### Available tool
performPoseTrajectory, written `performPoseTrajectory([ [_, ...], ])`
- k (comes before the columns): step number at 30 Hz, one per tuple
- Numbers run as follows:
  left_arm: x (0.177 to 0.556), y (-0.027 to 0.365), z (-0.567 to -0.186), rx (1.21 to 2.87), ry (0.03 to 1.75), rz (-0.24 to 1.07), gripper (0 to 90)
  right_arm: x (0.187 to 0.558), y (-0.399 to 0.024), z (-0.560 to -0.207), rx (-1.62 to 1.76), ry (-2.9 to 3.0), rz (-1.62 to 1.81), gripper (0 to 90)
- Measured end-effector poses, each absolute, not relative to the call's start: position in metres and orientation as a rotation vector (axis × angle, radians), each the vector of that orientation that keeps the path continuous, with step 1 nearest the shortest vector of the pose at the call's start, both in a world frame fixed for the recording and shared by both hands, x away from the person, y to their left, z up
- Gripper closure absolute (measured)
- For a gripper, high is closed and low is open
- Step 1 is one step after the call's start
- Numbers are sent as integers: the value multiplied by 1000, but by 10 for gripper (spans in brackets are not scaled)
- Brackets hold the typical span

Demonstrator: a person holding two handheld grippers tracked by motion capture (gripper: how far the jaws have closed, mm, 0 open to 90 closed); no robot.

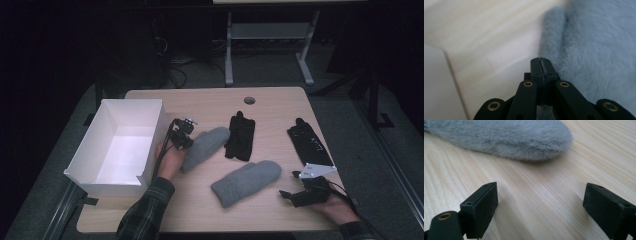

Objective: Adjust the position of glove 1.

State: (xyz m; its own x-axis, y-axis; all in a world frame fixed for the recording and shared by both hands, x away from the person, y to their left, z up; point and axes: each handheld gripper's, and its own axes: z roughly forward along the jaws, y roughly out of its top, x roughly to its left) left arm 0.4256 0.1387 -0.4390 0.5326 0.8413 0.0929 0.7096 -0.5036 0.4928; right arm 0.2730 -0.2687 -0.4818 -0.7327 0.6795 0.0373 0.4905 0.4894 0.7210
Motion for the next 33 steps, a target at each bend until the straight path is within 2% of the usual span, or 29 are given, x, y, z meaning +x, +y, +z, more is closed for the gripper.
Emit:
performPoseTrajectory([
  [7, 394, 144, -438, 2347, 1219, 356, 898, 273, -269, -482, 996, 2484, 1080, 125],
  [10, 385, 146, -434, 2285, 1198, 360, 886, 273, -269, -482, 999, 2484, 1080, 125],
  [14, 381, 148, -419, 2190, 1127, 364, 734, 273, -269, -482, 999, 2484, 1080, 125],
  [17, 378, 139, -418, 2160, 1051, 306, 558, 273, -269, -482, 999, 2484, 1079, 125],
  [22, 383, 127, -435, 2182, 1031, 308, 439, 273, -269, -482, 999, 2484, 1079, 125],
  [26, 388, 122, -448, 2198, 1030, 280, 431, 273, -269, -482, 999, 2484, 1080, 126],
  [29, 388, 121, -456, 2212, 998, 285, 577, 273, -269, -482, 1000, 2484, 1080, 126],
  [30, 388, 122, -457, 2215, 988, 285, 577, 273, -269, -482, 999, 2484, 1080, 126],
  [33, 389, 125, -456, 2227, 961, 268, 732, 273, -269, -482, 1000, 2483, 1081, 126],
])
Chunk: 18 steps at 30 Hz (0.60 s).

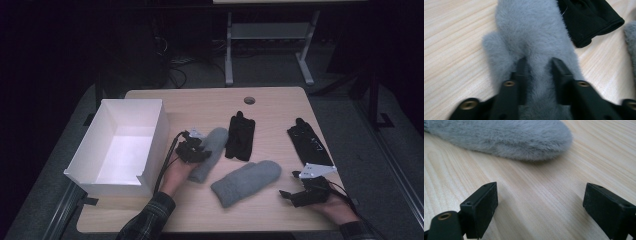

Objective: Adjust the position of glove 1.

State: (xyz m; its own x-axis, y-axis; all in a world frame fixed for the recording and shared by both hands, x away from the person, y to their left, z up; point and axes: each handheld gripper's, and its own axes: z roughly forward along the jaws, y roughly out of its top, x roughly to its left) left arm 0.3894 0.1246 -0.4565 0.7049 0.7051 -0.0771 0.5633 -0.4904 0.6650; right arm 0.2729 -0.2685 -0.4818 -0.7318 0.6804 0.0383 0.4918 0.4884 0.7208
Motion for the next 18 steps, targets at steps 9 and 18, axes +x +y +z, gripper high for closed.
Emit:
performPoseTrajectory([
  [9, 393, 135, -446, 2190, 907, 201, 847, 273, -268, -482, 1001, 2482, 1080, 126],
  [18, 382, 137, -409, 2119, 736, 111, 848, 273, -268, -482, 1001, 2482, 1080, 125],
])
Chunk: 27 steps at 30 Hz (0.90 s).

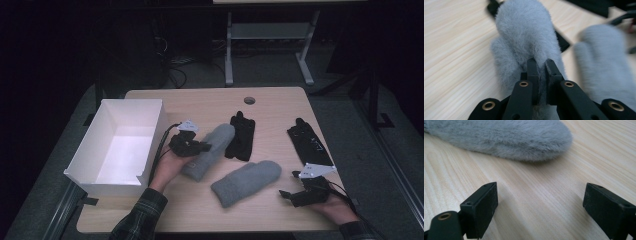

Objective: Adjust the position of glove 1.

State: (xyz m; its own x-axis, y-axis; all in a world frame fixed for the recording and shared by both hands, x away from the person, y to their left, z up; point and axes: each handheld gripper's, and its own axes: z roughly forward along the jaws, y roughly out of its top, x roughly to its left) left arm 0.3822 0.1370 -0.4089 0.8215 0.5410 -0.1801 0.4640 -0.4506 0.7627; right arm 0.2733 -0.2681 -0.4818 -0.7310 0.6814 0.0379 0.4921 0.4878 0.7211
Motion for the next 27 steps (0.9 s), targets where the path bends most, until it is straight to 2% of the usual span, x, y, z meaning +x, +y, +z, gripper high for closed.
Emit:
performPoseTrajectory([
  [14, 359, 84, -383, 2203, 465, -5, 847, 273, -268, -482, 1000, 2482, 1079, 125],
  [27, 351, 44, -396, 2268, 352, -83, 845, 273, -268, -482, 999, 2482, 1080, 126],
])
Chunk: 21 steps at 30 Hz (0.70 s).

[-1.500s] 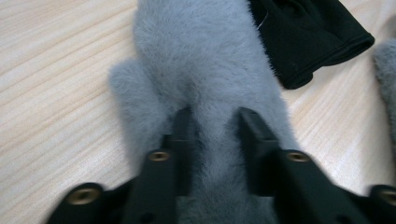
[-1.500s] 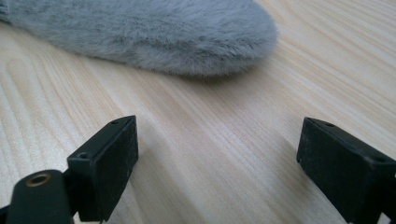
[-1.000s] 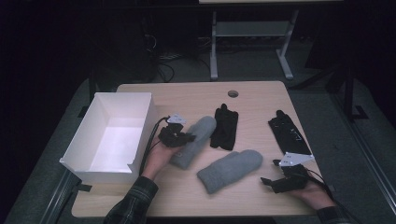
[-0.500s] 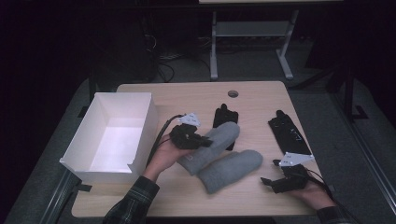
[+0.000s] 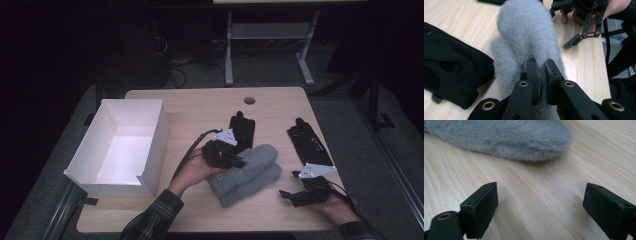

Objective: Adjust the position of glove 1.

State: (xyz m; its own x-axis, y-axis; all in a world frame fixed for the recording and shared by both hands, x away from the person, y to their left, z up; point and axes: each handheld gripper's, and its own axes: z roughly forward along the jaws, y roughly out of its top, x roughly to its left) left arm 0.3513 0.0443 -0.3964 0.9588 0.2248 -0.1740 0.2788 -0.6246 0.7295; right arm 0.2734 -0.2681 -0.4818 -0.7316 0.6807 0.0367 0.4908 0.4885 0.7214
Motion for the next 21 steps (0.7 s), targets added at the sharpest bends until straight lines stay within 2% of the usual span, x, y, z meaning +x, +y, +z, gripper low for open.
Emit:
performPoseTrajectory([
  [21, 342, 20, -427, 2343, 321, -129, 818, 273, -268, -482, 999, 2482, 1080, 125],
])
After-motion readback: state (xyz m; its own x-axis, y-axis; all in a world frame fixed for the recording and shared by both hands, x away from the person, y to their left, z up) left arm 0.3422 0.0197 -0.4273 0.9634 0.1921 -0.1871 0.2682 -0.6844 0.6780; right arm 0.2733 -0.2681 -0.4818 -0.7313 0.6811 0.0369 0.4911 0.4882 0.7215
